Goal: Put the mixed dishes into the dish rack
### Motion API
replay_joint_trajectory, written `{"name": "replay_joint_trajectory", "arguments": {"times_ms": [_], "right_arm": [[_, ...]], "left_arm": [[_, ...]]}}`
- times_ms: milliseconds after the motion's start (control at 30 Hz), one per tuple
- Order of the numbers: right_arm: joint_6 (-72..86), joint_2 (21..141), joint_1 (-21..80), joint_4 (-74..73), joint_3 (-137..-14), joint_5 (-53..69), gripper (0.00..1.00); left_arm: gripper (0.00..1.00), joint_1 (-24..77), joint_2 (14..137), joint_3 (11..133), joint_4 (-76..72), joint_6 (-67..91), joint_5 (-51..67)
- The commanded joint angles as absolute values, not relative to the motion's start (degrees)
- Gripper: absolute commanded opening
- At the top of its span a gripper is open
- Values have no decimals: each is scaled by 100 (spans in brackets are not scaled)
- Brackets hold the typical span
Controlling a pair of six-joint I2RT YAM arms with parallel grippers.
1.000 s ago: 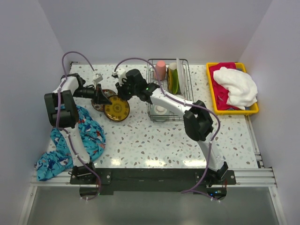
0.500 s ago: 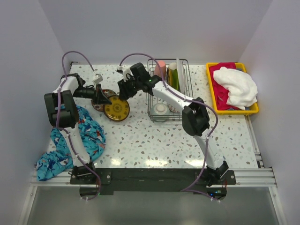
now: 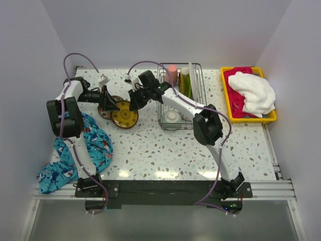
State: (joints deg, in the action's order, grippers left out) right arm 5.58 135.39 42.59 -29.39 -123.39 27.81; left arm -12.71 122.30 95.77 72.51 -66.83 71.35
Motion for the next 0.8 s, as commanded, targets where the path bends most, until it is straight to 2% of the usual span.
{"name": "replay_joint_trajectory", "arguments": {"times_ms": [0, 33, 67, 167, 233, 333, 400, 433, 467, 600, 767], "right_arm": [[834, 12947, 4167, -2962, -12577, 2087, 0], [896, 12807, 4140, -2988, -12595, 1874, 0], [1001, 12719, 4061, -2997, -12603, 1594, 0], [1318, 12341, 3894, -2927, -12560, 697, 0], [1196, 12095, 3885, -2787, -12551, 22, 0], [1099, 11620, 3937, -2532, -12376, -1136, 0], [898, 11400, 4051, -2487, -12305, -1860, 0], [844, 11356, 4104, -2531, -12305, -2751, 0], [826, 11347, 4226, -2601, -12383, -3125, 0], [668, 11496, 4473, -3084, -12586, -4962, 0], [711, 11452, 4518, -3277, -12155, -5282, 0]], "left_arm": [[86, -1178, 11210, 9756, 5340, -4515, 7375], [100, -1143, 11006, 9634, 4761, -3273, 7087], [100, -1116, 10786, 9546, 3563, -2695, 6919], [100, -1081, 9995, 9281, 1712, -899, 5830], [100, -1011, 9678, 9464, 1495, -416, 4561], [100, -984, 9458, 9546, 1486, -45, 3326], [100, -976, 9152, 9239, 1162, -44, 3191], [100, -976, 9036, 8802, 977, 208, 3086], [100, -984, 8922, 8598, 662, 246, 3007], [100, -975, 8649, 8165, 536, 518, 2743], [100, -958, 8447, 7937, 545, 536, 2874]]}}
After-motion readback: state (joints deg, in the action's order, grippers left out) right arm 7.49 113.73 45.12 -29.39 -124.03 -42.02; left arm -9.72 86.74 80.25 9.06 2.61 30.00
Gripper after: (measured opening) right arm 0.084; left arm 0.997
